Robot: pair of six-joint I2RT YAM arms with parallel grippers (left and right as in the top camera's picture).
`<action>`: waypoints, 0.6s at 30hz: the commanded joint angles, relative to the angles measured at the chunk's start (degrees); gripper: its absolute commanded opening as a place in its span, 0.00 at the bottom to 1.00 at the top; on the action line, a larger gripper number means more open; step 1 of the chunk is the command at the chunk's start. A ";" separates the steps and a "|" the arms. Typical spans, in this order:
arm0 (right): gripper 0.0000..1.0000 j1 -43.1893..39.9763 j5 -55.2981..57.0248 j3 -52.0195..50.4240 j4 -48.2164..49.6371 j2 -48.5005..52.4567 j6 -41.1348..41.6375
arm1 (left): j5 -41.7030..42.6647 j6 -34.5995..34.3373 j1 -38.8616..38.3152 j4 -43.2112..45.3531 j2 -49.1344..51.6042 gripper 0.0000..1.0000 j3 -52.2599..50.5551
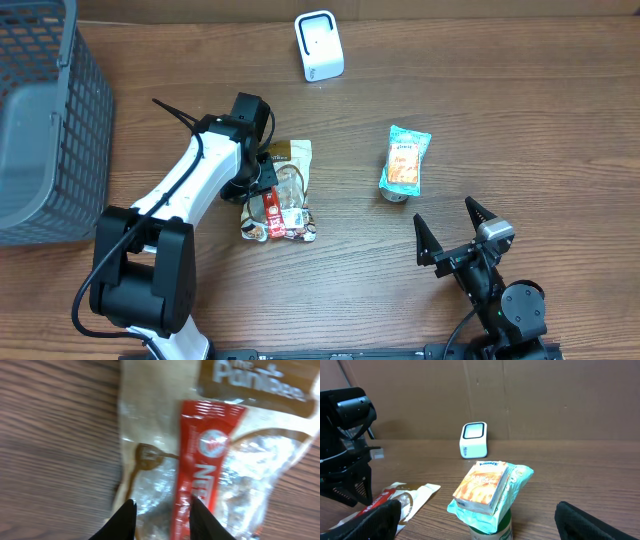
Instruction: Scan the item barcode
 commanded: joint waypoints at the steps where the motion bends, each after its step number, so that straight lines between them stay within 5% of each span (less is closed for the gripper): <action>1: 1.00 -0.26 0.26 -0.59 0.13 -0.42 0.20 | 3.34 0.81 -0.50 0.94 0.57 0.25 -0.50; 7: 1.00 -0.26 0.26 -0.59 0.13 -0.42 0.20 | 6.73 0.81 -0.48 5.68 0.57 0.24 -4.44; 18: 1.00 -0.26 0.26 -0.59 0.13 -0.42 0.20 | 6.73 1.16 -0.48 7.39 0.52 0.05 -5.22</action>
